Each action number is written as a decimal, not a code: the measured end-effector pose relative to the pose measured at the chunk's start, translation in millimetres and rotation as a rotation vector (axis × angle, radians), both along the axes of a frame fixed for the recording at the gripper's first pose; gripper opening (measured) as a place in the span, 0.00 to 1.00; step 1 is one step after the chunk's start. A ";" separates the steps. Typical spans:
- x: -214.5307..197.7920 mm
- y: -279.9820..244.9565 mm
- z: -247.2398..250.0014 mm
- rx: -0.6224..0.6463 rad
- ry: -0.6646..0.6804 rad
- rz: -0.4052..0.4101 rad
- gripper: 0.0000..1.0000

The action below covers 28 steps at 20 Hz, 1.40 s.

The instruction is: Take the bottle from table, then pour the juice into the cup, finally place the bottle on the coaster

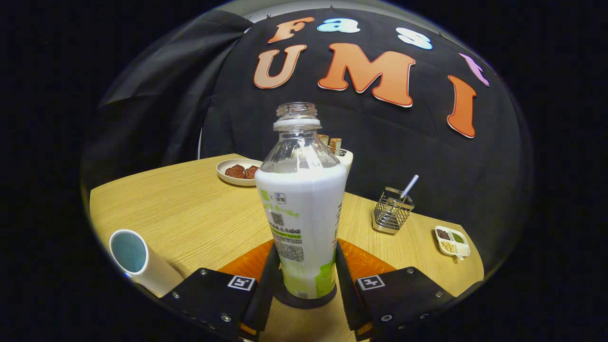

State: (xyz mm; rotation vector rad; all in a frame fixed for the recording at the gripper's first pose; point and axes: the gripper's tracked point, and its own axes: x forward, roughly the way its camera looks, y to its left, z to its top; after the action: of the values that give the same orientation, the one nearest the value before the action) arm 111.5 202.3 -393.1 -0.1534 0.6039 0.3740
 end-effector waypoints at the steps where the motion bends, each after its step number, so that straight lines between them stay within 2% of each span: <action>1: -0.8 1.0 -7.4 0.015 0.025 -0.005 0.63; 8: -1.8 -7.8 -11.4 0.123 0.087 -0.069 0.64; 11: -7.7 -17.2 -16.7 0.118 0.117 -0.090 0.69; 15: -17.7 -28.7 2.8 0.168 0.113 -0.101 0.93; 17: -25.8 -38.3 22.5 0.190 0.089 -0.098 0.98; 23: -48.5 -83.7 113.3 0.195 -0.076 -0.116 0.97; 28: -74.2 -122.5 193.6 0.198 -0.234 -0.166 0.97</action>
State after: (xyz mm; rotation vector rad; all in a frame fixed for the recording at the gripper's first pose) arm 37.3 79.7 -199.6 0.0432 0.3434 0.2490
